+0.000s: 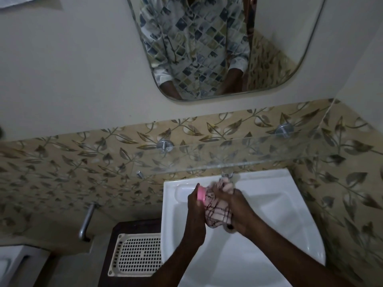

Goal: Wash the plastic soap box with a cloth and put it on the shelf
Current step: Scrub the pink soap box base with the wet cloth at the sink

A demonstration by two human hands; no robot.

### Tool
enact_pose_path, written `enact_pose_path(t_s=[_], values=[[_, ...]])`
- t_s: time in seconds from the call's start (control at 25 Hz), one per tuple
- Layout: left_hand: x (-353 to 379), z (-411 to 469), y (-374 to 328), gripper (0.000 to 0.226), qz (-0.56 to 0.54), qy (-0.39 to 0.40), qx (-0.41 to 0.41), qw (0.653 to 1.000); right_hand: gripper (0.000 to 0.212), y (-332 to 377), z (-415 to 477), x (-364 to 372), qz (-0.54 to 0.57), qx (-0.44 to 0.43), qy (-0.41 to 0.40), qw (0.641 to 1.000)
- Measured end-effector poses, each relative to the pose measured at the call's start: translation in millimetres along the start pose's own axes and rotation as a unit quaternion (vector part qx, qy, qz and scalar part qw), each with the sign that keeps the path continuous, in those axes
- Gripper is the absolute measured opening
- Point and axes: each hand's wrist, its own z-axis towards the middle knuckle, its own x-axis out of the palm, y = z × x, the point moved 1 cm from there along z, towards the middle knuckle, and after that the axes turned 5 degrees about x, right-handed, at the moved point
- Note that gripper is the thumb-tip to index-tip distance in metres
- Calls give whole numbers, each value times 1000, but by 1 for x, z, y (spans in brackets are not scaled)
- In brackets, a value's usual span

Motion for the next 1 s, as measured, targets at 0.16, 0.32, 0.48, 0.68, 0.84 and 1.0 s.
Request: enact_pose_path(t_s=[0.16, 0.32, 0.48, 0.68, 0.84, 1.0], values=[[-9, 8, 6, 91, 115, 80, 29, 990, 26, 2, 2, 11, -61, -24, -8, 998], [-31, 27, -1, 71, -27, -24, -143, 989, 31, 6, -5, -19, -338, -240, -14, 910], [-18, 36, -22, 101, -233, 29, -388, 891, 41, -19, -12, -27, -581, -392, 49, 712], [6, 7, 7, 78, -86, -7, -170, 982, 19, -12, -11, -1, -84, -95, -64, 990], [-6, 2, 13, 80, -279, -20, -176, 944, 29, 26, -16, -6, 42, -21, -65, 997], [-23, 11, 3, 75, -299, -10, -194, 934, 33, 41, -37, 1, -332, -251, -105, 903]])
